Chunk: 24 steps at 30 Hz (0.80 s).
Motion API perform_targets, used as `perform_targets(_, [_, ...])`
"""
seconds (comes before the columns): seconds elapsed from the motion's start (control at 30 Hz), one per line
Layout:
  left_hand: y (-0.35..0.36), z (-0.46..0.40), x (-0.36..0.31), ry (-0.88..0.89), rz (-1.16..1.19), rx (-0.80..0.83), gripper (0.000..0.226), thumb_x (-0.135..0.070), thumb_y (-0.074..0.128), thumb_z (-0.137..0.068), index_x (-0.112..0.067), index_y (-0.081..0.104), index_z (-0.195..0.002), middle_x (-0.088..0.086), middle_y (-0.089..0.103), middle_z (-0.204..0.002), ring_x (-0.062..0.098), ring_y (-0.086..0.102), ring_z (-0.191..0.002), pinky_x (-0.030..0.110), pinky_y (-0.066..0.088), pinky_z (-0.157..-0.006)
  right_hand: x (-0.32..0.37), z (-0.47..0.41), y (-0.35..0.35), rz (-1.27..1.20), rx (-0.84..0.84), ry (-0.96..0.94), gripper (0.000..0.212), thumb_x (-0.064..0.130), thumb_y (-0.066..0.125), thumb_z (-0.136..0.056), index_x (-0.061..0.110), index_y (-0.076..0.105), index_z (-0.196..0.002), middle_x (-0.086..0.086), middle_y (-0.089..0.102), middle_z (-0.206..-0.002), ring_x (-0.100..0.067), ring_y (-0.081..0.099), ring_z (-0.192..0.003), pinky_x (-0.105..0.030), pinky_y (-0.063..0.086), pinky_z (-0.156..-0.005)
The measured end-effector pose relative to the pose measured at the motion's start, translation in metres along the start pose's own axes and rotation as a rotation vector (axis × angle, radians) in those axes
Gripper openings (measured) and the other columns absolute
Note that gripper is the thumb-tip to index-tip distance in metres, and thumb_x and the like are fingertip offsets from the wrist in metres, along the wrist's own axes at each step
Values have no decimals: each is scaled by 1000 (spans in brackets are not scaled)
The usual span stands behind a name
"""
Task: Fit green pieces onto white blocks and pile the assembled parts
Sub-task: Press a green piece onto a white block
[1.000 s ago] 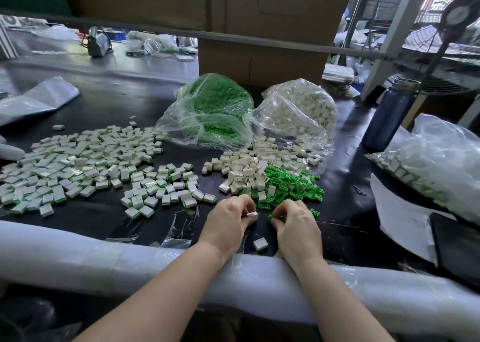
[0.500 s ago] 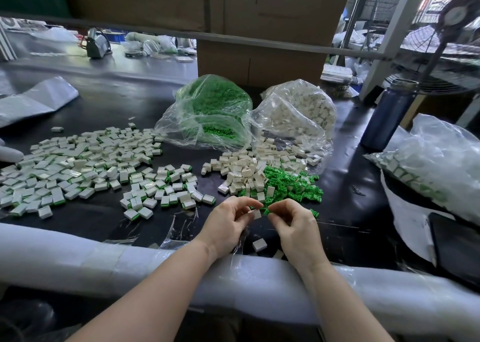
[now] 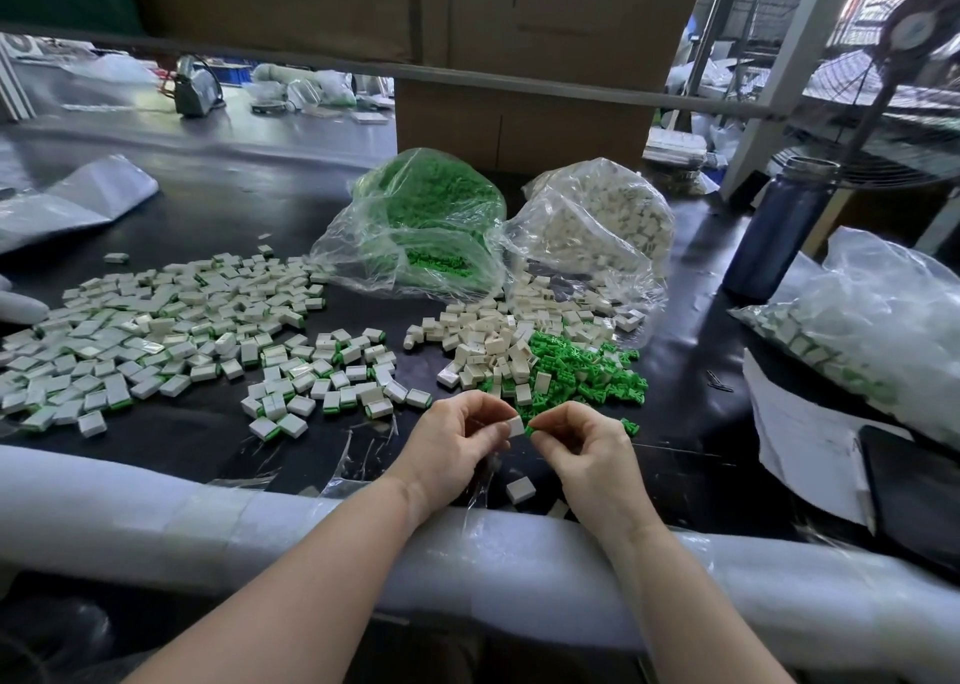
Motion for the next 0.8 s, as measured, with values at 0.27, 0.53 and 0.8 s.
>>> perform_targets(0.27, [1, 2, -2, 17, 37, 42, 26, -2, 51, -93, -24, 64, -98, 0, 58, -77, 7, 62, -71, 27, 54, -76, 3, 0, -2, -11, -51, -52, 21, 4, 67, -82, 23, 66, -74, 9, 67, -69, 0, 60, -66, -13, 47, -64])
perform_targets(0.53, [2, 1, -2, 17, 103, 27, 12, -5, 59, -88, -16, 58, -89, 6, 61, -79, 10, 60, -70, 26, 55, -69, 3, 1, -3, -32, -59, -44, 19, 4, 69, -81, 23, 67, -79, 9, 69, -74, 0, 64, -72, -11, 48, -68])
perform_targets(0.8, [1, -2, 4, 0, 131, 24, 8, -11, 63, -86, -18, 63, -90, 3, 70, -81, 10, 65, -76, 26, 54, -74, 6, 1, -4, -58, -41, -56, 22, 2, 68, -81, 23, 64, -74, 8, 66, -68, 1, 61, -67, -10, 47, -63])
Point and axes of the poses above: each hand's wrist, its own z-axis away from the middle knuckle, its own y-axis out of the palm, x = y × z, the point moved 1 cm from there along -z, towards the middle knuckle
